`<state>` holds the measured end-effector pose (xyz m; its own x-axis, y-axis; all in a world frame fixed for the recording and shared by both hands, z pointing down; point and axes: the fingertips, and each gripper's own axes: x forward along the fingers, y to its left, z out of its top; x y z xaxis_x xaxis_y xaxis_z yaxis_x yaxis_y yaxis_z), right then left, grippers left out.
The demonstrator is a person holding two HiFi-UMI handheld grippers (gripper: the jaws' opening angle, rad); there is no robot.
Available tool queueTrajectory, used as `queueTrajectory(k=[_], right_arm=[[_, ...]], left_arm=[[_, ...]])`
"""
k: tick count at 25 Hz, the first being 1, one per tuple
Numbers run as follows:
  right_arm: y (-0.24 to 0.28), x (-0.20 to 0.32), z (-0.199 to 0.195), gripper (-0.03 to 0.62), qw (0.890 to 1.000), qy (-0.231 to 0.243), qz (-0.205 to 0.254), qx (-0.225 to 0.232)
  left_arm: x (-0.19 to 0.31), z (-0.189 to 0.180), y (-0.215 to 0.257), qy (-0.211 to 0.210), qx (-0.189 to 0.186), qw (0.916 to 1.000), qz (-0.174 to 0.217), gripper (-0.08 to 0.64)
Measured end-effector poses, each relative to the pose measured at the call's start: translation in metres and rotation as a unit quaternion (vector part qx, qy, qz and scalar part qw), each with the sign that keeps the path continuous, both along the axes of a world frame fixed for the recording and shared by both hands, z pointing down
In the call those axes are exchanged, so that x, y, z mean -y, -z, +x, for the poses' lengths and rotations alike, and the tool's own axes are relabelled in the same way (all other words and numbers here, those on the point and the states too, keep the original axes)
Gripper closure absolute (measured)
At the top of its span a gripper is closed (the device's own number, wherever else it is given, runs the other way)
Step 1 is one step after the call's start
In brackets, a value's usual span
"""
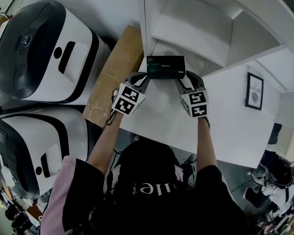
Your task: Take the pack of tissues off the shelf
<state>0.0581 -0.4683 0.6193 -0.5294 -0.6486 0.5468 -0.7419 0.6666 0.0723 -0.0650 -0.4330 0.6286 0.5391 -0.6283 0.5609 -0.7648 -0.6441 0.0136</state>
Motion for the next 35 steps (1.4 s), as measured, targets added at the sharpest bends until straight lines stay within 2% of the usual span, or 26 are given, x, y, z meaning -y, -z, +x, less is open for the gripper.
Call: queueTrajectory(k=[11,16,21,28,35], right_arm=[[0.051,-0.075,-0.018,0.417,0.999,-0.027,0.022,0.010],[0.073,-0.126,-0.033,0.433,0.999,-0.028,0.024,0.019],[0.090,-0.175,-0.037,0.436,0.998,-0.043,0.030,0.023],[0.128,-0.238,-0.047,0.436,0.996,-0.055,0.063,0.035],[0.149,-0.296,-0.051,0.436,0.993,-0.072,0.085,0.036]], left_arm=[[-0.044,-0.024,0.056,0.013,-0.013,0.9987,0.048,0.518],[-0.081,-0.040,0.083,0.025,-0.016,0.9971,0.070,0.520],[-0.125,-0.046,0.110,0.020,-0.014,0.9952,0.095,0.520],[-0.190,-0.057,0.151,0.017,-0.040,0.9900,0.134,0.520],[-0.244,-0.062,0.173,0.007,-0.055,0.9860,0.157,0.522]])
